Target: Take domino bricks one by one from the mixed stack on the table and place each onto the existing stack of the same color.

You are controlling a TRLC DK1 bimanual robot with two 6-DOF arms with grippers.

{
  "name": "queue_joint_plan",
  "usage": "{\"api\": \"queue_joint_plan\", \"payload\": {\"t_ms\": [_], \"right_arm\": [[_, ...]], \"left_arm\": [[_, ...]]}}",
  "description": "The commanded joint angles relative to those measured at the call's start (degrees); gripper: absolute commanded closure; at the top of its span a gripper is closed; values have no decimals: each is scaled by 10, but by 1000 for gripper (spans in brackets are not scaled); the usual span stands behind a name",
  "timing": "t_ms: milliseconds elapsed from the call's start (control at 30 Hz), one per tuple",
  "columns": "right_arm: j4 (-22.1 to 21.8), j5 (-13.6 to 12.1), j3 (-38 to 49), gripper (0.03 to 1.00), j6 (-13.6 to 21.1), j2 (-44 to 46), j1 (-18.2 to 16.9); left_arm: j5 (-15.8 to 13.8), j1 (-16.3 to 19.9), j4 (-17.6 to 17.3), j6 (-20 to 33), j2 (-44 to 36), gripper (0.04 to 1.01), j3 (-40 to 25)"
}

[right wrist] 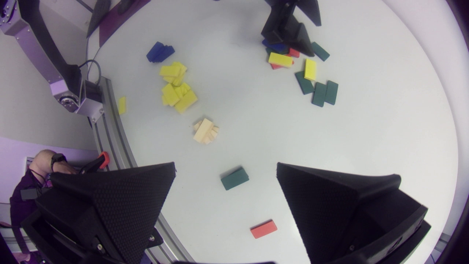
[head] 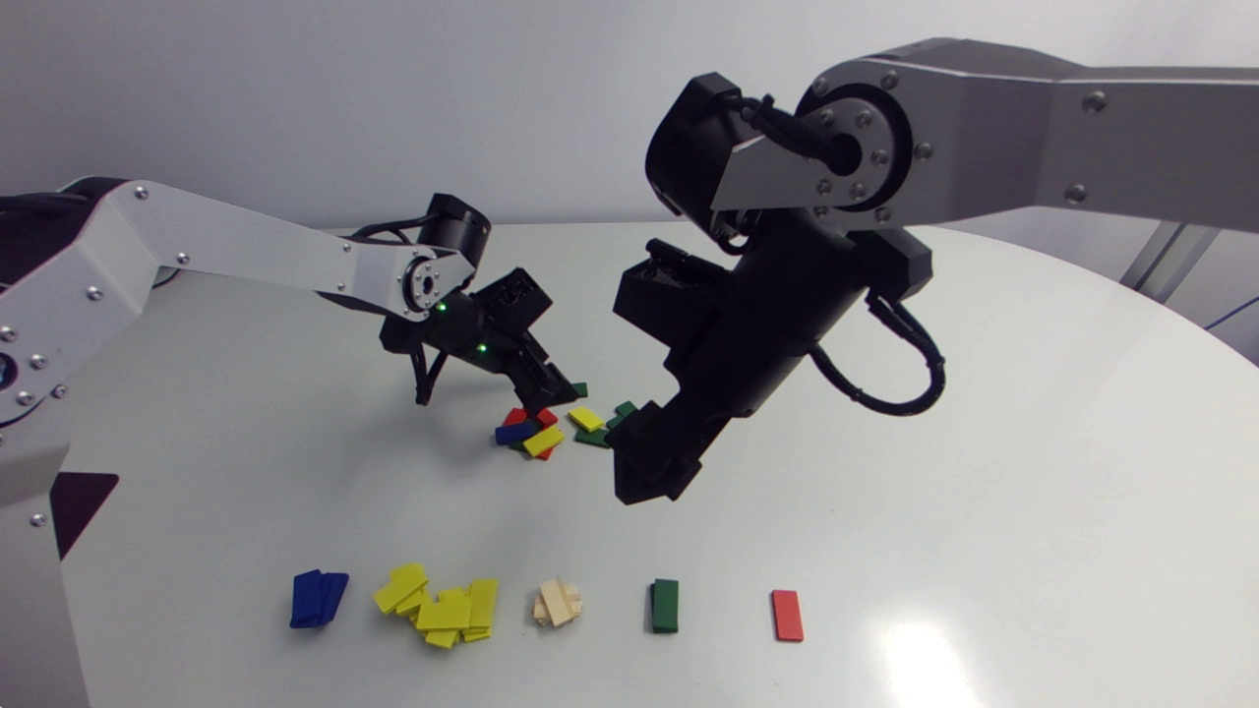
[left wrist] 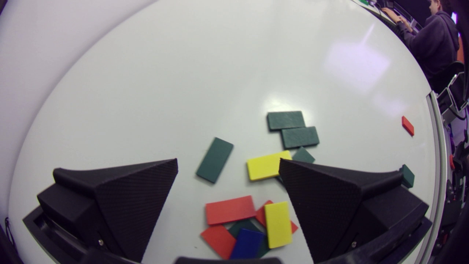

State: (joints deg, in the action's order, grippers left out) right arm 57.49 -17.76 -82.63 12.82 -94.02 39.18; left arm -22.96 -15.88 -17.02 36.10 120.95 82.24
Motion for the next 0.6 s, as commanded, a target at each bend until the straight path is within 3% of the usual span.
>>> {"api": "queue_joint_plan", "payload": {"t_ms": [0, 133, 300, 367, 567], "right_arm": [[-5, 0, 19, 66, -10, 9, 3], [-5, 0, 21, 66, -8, 8, 1], [-4, 0, 21, 66, -6, 9, -3], [-4, 0, 20, 66, -6, 9, -3], [-5, 0, 16, 66, -6, 6, -2]], "left_arm": [[-3, 16, 26, -26, 23, 64, 35], [-1, 22, 26, -48, 83, 64, 86], [48, 12, 39, -55, 129, 64, 119], [63, 9, 51, -55, 141, 64, 123], [65, 9, 51, -40, 122, 74, 85]]}}
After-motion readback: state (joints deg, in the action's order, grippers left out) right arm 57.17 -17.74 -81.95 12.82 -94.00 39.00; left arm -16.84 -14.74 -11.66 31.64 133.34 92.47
